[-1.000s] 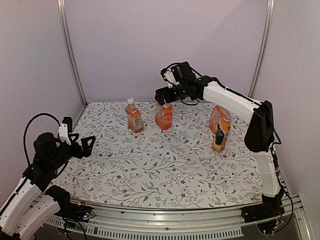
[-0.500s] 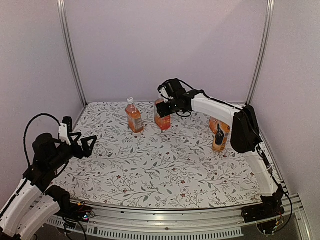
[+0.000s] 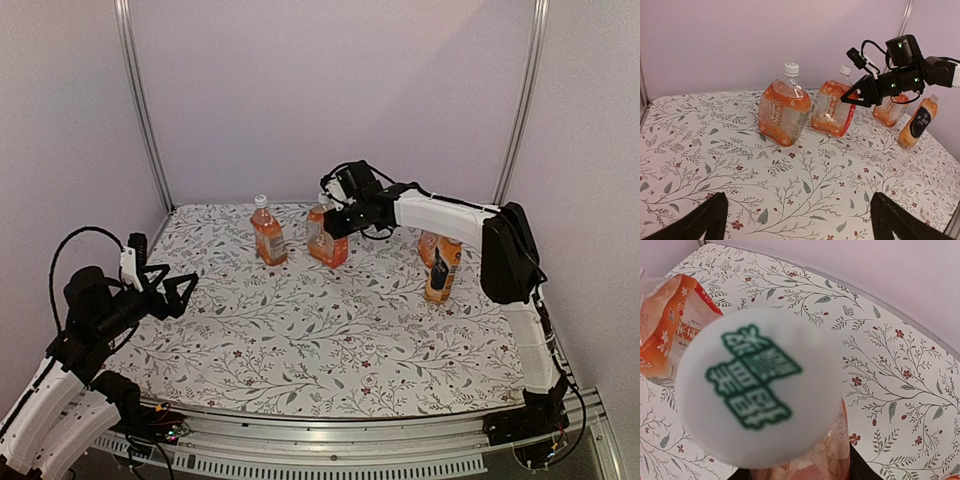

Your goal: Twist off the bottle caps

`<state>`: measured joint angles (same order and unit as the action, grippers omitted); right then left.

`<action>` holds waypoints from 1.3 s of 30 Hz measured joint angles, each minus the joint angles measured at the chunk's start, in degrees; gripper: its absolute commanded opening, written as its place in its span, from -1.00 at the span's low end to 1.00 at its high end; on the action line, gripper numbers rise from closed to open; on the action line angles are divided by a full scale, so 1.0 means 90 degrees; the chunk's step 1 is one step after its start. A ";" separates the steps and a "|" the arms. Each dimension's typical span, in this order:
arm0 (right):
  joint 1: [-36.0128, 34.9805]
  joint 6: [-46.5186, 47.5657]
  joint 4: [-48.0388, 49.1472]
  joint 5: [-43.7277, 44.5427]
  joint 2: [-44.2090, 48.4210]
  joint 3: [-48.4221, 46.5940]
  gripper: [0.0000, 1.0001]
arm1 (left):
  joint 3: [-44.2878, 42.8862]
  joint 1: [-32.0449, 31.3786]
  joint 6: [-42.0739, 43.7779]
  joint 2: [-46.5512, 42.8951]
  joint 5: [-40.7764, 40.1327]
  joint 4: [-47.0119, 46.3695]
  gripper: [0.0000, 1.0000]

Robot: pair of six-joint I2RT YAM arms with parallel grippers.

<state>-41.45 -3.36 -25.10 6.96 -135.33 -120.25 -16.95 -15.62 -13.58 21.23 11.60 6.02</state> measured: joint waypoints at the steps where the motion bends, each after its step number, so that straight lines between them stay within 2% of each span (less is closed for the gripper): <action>1: 0.0000 0.0046 -0.0027 -0.0051 0.0204 0.0238 -0.35 | 0.0000 0.0000 0.0000 0.0000 0.0109 -0.0027 0.96; 6: -0.0063 0.0476 -0.0204 -0.0619 0.1639 0.1433 -0.35 | -0.0051 0.0007 0.0044 0.0010 0.1030 -0.0070 0.86; 9: -0.0270 0.0840 -0.0301 -0.1039 0.2684 0.1914 -0.35 | -0.0413 -0.0019 0.0211 0.0177 0.1824 0.0002 0.84; 12: -0.0777 0.1258 -0.0311 -0.1503 0.3713 0.2220 -0.35 | -0.1095 -0.0245 0.0651 0.0512 0.2545 0.0243 0.85; 15: -0.1515 0.1583 -0.0306 -0.1962 0.4384 0.2319 -0.35 | -0.1846 -0.0860 0.1304 0.0964 0.3043 0.0673 0.91; 19: -0.2421 0.1950 -0.0338 -0.2375 0.4643 0.2317 -0.37 | -0.2968 -0.1712 0.2183 0.1780 0.3470 0.1593 0.95; 22: -0.2769 0.2142 -0.0500 -0.2509 0.4624 0.2324 -0.38 | -0.3524 -0.1892 0.2594 0.2232 0.3594 0.2016 0.94; 26: -0.2965 0.2259 -0.0522 -0.2560 0.4624 0.2322 -0.43 | -0.3781 -0.2035 0.2926 0.2562 0.3643 0.2295 0.87; 28: -0.3021 0.2259 -0.0478 -0.2569 0.4622 0.2322 -0.43 | -0.3803 -0.2195 0.2999 0.2671 0.3640 0.2390 0.73; 33: -0.3062 0.2222 -0.0245 -0.2591 0.4588 0.2322 -0.42 | -0.3835 -0.2681 0.2924 0.2868 0.3490 0.2446 0.15; 36: -0.3060 0.2188 -0.0134 -0.2545 0.4566 0.2324 -0.41 | -0.3898 -0.2727 0.2834 0.2902 0.3383 0.2341 -0.03; 39: -0.3060 0.2115 -0.0017 -0.2492 0.4563 0.2336 -0.24 | -0.3939 -0.2737 0.2776 0.2900 0.3344 0.2232 -0.26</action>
<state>-68.99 15.68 -25.26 -15.46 -94.26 -99.22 -52.40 -40.25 11.40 47.33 41.69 26.11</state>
